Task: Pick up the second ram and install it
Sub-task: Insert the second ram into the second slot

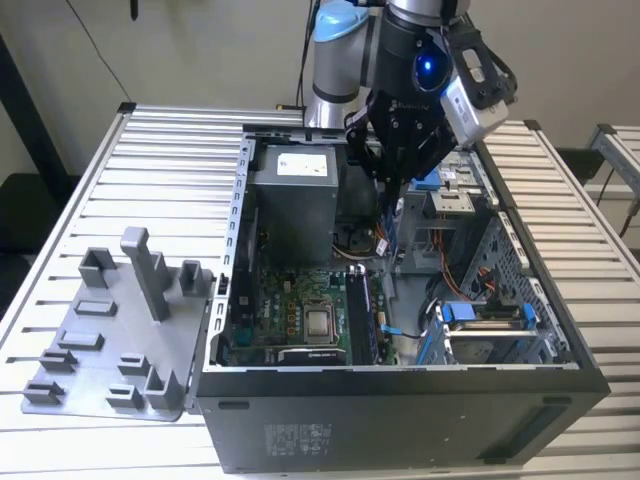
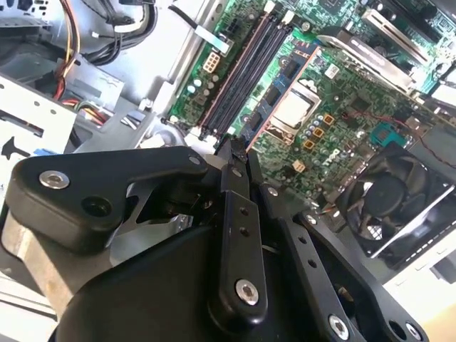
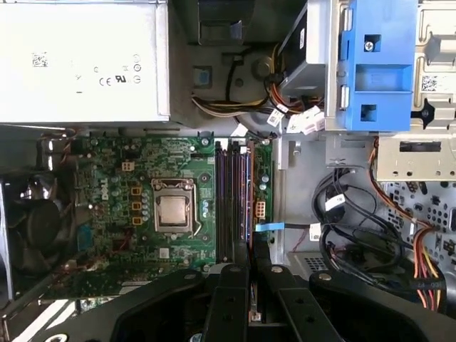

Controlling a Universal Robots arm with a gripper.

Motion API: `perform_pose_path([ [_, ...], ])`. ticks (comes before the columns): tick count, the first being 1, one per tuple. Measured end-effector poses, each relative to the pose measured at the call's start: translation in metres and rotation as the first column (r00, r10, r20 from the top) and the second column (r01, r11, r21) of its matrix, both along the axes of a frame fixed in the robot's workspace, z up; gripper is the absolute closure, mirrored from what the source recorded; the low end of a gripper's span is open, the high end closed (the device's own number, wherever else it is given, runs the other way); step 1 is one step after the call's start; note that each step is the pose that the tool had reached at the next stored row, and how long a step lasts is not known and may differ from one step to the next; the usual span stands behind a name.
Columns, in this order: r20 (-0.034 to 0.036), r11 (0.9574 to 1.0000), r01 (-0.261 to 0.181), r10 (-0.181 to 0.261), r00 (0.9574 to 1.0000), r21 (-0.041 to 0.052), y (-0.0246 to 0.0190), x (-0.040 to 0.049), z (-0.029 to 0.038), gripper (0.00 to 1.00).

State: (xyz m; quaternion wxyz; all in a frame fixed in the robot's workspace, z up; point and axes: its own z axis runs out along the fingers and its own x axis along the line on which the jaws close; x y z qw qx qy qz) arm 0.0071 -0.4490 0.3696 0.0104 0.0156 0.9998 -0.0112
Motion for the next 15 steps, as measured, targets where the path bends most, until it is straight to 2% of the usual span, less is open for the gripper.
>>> perform_pose_path([
  [6,-0.0024,1.0000,0.003,-0.003,1.0000,0.0001,-0.0061,0.0046,-0.0025,0.86],
  [15,-0.0026,1.0000,0.003,-0.003,1.0000,0.0060,-0.0252,0.0080,-0.0120,0.86],
])
